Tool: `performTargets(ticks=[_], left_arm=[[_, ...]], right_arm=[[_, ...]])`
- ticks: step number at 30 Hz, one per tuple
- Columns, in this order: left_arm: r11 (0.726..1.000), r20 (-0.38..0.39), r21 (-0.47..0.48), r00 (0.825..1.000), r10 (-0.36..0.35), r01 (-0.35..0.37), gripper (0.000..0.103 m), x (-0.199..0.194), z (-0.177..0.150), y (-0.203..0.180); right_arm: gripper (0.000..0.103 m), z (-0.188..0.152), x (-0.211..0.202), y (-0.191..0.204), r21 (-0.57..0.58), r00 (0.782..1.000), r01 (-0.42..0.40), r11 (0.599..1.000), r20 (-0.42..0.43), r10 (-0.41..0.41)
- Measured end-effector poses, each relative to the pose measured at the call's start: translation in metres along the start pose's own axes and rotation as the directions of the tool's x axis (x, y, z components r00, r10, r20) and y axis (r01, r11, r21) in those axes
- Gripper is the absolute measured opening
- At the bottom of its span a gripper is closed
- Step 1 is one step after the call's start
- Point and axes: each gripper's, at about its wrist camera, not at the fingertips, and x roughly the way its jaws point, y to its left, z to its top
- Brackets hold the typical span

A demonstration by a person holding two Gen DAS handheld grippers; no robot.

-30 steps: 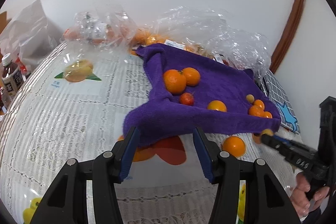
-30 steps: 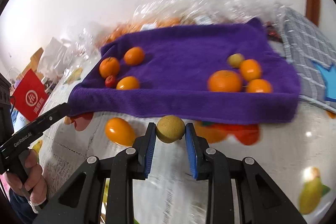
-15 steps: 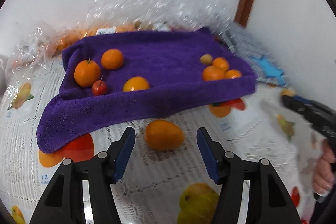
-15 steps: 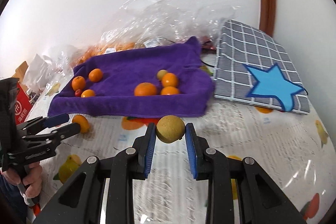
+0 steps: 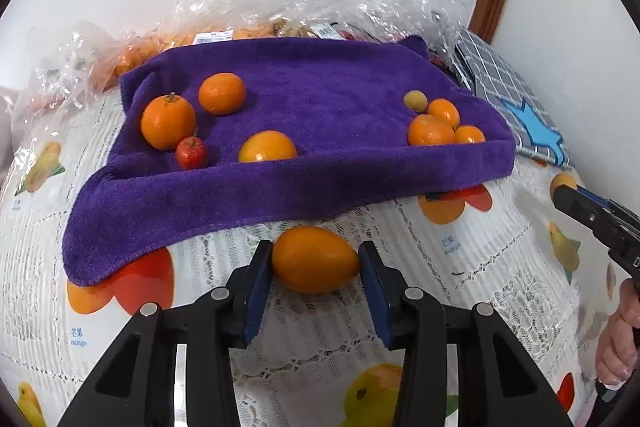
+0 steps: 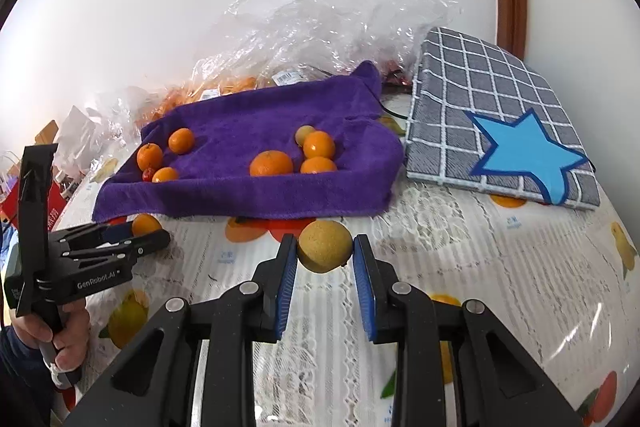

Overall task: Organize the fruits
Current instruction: 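Carry both held fruits over the purple towel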

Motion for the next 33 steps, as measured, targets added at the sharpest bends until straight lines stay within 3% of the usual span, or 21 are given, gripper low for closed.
performTargets(ticks=[9,20,25,33], left_arm=[[0.997,0.083,-0.081,0.997,-0.001,0.008,0.041,-0.037,0.015,0.037],[0.995,0.179,-0.096,0.984,0.015,0.002,0.041,-0.048,0.075,0.059],[0.995,0.173,-0.099,0.985,0.004,0.013,0.041,-0.030,0.095,0.057],[0.996,0.083,-0.085,0.997,0.012,-0.005,0.041,0.016,0.097,0.052]], right_arm=[[0.028,0.031,0.008,0.011,-0.023,1.000,-0.008,1.000,0.027,0.009],[0.028,0.086,0.029,0.024,-0.039,0.995,-0.027,0.999,0.093,0.031],[0.028,0.107,0.047,0.034,-0.073,0.994,-0.062,0.995,0.089,0.068],[0.028,0.113,0.094,0.039,-0.103,0.992,-0.124,0.987,0.008,0.125]])
